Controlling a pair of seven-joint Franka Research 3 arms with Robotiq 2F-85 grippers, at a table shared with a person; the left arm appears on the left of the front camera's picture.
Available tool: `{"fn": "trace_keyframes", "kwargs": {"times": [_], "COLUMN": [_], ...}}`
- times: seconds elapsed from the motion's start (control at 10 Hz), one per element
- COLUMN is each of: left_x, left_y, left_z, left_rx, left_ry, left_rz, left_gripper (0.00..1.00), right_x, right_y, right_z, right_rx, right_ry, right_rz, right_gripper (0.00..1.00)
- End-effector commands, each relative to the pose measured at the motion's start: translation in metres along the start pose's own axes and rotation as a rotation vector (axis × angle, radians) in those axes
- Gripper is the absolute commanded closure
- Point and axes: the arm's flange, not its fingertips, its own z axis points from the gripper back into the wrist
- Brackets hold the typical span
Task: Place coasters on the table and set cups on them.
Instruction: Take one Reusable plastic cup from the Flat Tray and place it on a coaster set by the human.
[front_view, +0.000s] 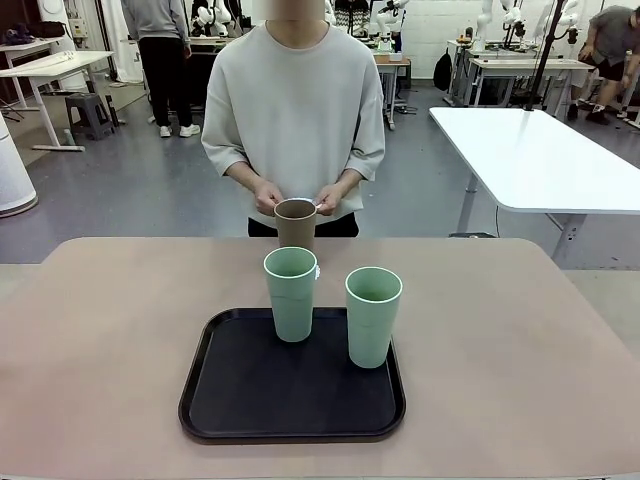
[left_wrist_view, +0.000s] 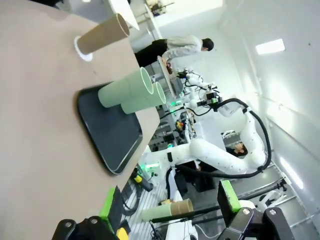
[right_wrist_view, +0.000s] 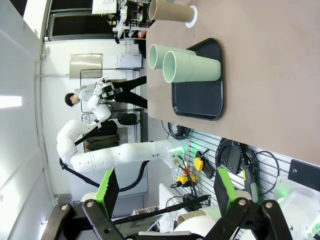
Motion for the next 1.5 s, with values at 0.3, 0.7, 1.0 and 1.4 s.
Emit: {"fn": "trace_keyframes", "kwargs": {"times": [0.3,0.7,1.0,1.4], "left_x": [0.0,0.0,0.0,0.0], "left_y": [0.0,0.0,0.0,0.0], "left_z": [0.0,0.0,0.0,0.0], "left_rx": [0.0,0.0,0.0,0.0], "left_ry": [0.0,0.0,0.0,0.0], "left_rz": [0.0,0.0,0.0,0.0], "left_gripper": [0.0,0.0,0.0,0.0], "right_x": [0.001,0.001,0.001,0.001], "right_y": [0.002,0.002,0.002,0.002], "right_z": [0.0,0.0,0.0,0.0], "right_rx": [0.024,0.024,0.024,0.024], "right_ry": [-0.006,-0.006,-0.006,-0.006], "right_rz": [0.007,0.007,0.007,0.007], "right_gripper": [0.0,0.0,0.0,0.0]}}
